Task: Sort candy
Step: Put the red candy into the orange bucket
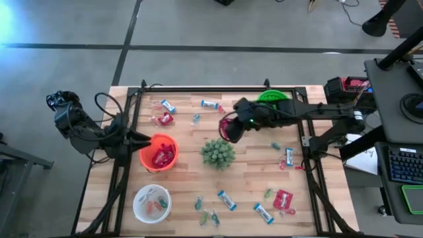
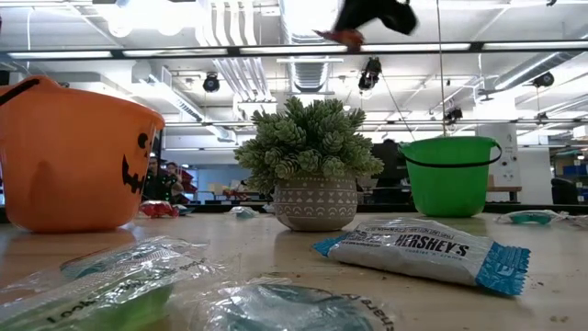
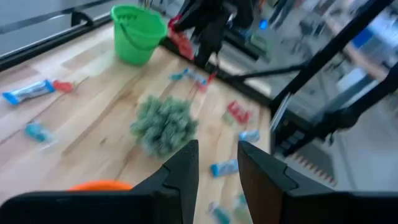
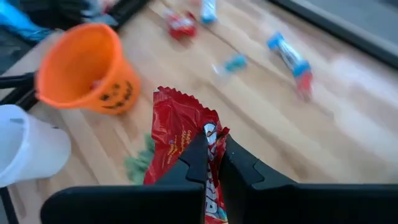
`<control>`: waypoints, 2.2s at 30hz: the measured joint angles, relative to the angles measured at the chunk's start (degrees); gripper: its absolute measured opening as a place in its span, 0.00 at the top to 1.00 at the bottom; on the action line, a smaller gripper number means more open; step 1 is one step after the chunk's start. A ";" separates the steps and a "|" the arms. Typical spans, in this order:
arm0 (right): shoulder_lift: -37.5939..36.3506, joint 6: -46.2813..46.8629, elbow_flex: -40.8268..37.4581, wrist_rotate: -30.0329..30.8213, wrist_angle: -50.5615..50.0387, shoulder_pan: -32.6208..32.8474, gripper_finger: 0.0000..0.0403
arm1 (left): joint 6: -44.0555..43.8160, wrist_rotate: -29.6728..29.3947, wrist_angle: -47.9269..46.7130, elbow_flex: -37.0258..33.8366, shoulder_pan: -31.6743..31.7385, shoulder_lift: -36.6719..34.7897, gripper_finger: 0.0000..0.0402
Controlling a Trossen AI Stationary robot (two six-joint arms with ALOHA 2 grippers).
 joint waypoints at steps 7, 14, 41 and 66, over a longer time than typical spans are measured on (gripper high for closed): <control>7.25 -11.56 13.76 -0.56 0.24 0.01 0.97 | -5.19 -6.18 5.08 0.00 0.22 0.73 0.77; 14.15 -18.00 26.02 -5.41 0.59 0.24 0.97 | -8.71 -11.21 5.02 0.00 4.28 0.81 0.77; 19.91 -20.08 33.11 -9.10 3.59 0.24 0.97 | 7.75 15.39 23.43 0.00 29.20 11.02 0.77; 19.82 -19.44 33.11 -9.08 5.56 0.11 0.97 | 11.60 21.73 26.71 0.00 35.22 15.13 0.77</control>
